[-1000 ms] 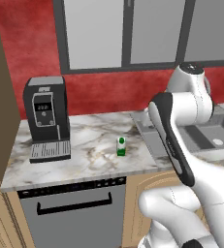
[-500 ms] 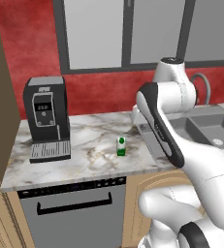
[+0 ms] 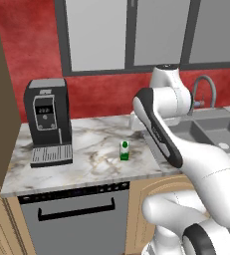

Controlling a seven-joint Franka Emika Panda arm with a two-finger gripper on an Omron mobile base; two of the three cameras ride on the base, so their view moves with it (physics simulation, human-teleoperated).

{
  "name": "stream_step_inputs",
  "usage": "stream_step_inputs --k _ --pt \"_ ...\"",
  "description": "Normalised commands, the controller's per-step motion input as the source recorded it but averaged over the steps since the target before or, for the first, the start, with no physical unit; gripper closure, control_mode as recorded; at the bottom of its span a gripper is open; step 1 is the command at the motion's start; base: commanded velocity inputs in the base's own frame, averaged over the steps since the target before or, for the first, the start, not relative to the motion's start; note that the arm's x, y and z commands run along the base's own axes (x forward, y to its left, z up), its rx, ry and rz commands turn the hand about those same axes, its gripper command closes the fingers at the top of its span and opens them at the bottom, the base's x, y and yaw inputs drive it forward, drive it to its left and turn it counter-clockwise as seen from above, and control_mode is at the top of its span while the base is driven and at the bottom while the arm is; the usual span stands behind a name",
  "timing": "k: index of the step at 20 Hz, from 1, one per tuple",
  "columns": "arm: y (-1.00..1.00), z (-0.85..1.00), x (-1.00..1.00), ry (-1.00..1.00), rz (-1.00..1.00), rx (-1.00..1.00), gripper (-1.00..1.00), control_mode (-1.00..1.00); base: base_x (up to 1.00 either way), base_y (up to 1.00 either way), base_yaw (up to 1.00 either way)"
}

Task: Move the drinks to the dining counter.

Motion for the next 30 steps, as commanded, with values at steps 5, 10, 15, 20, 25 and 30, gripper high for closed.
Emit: stream_step_inputs --k 5,10,15,20,25,30 --pt "0.06 -0.21 0.23 0.0 0.0 0.0 -1.0 -1.0 0.0 0.0 0.0" --pt "0.01 -0.15 0.25 0.0 0.0 0.0 -1.0 -1.0 0.0 0.0 0.0" --pt "0.03 -0.13 0.27 0.0 0.0 0.0 -1.0 -1.0 0.0 0.0 0.0" --pt "0.14 -0.17 0.24 0.0 0.0 0.0 -1.0 -1.0 0.0 0.0 0.0" --pt "0.14 -0.13 0.21 0.0 0.0 0.0 -1.0 -1.0 0.0 0.0 0.0" --pt "0.06 -0.09 0.22 0.0 0.0 0.0 -1.0 -1.0 0.0 0.0 0.0"
